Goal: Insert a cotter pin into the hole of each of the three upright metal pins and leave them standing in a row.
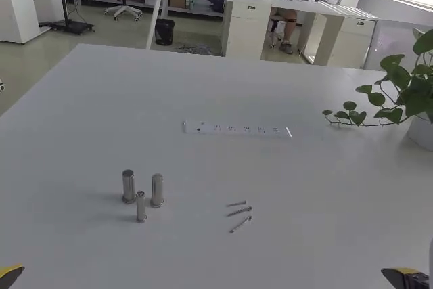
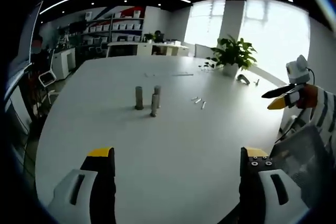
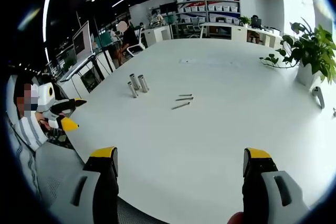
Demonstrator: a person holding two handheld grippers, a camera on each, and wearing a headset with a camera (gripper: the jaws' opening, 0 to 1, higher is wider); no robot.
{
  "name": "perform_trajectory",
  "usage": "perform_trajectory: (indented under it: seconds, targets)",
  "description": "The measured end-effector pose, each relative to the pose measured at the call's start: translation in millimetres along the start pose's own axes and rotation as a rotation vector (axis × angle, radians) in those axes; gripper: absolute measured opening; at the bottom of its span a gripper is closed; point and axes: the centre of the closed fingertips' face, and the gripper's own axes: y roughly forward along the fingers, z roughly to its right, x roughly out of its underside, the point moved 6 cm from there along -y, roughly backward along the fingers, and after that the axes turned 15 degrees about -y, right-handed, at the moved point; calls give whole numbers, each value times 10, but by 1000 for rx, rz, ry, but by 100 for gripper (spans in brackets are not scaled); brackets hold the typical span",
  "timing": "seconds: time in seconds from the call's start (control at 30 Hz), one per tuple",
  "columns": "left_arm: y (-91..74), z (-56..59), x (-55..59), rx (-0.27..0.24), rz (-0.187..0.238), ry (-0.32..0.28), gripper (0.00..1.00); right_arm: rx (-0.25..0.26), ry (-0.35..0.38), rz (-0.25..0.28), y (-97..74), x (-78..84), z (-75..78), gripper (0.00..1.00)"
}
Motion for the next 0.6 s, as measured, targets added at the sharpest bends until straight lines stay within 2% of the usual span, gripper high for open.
perform_trajectory:
  seconds: [0.6]
  targets:
    - [29,38,41,22,-41,26,98,7,5,0,-29,1,2,98]
